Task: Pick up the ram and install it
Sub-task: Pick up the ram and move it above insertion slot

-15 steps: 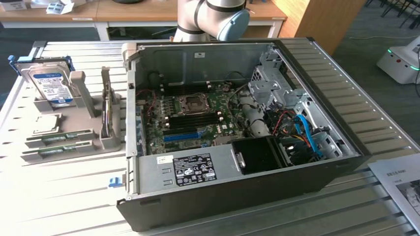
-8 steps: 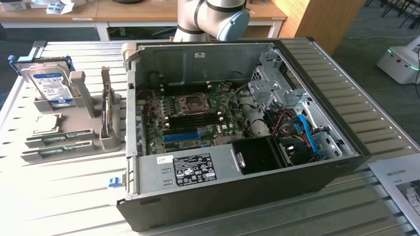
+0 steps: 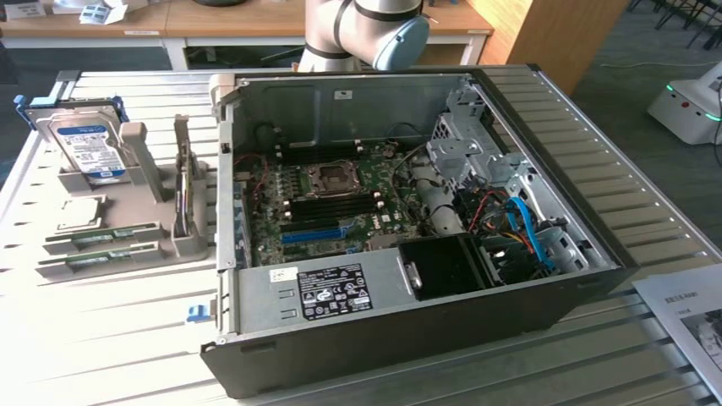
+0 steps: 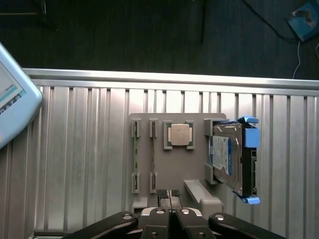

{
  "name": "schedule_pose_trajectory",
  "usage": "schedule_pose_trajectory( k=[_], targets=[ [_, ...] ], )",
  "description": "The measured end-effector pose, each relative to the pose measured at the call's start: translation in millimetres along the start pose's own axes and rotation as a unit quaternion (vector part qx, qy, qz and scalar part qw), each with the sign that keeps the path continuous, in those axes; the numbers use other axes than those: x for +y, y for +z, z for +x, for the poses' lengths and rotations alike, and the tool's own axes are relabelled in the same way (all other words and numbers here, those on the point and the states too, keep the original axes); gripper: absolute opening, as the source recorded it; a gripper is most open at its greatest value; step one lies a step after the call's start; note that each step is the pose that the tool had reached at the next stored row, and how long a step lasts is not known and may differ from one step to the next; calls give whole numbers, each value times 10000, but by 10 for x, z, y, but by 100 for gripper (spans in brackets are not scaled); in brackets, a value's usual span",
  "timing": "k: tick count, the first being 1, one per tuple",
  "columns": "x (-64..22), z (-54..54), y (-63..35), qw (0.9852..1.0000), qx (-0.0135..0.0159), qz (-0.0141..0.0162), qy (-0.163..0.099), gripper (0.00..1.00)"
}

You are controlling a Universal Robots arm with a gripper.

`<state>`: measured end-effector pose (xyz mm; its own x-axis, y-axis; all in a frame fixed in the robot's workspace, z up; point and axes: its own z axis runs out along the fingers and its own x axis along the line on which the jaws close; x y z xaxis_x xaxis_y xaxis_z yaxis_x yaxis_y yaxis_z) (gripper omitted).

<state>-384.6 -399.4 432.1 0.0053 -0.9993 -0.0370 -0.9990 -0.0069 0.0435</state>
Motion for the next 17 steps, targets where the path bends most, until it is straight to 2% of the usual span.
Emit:
schedule_pose_trajectory(
  k=[14,17],
  targets=[
    [0,14,252,10000,0,0,0,13],
    [0,14,263,10000,1,-1,0,13]
  ],
)
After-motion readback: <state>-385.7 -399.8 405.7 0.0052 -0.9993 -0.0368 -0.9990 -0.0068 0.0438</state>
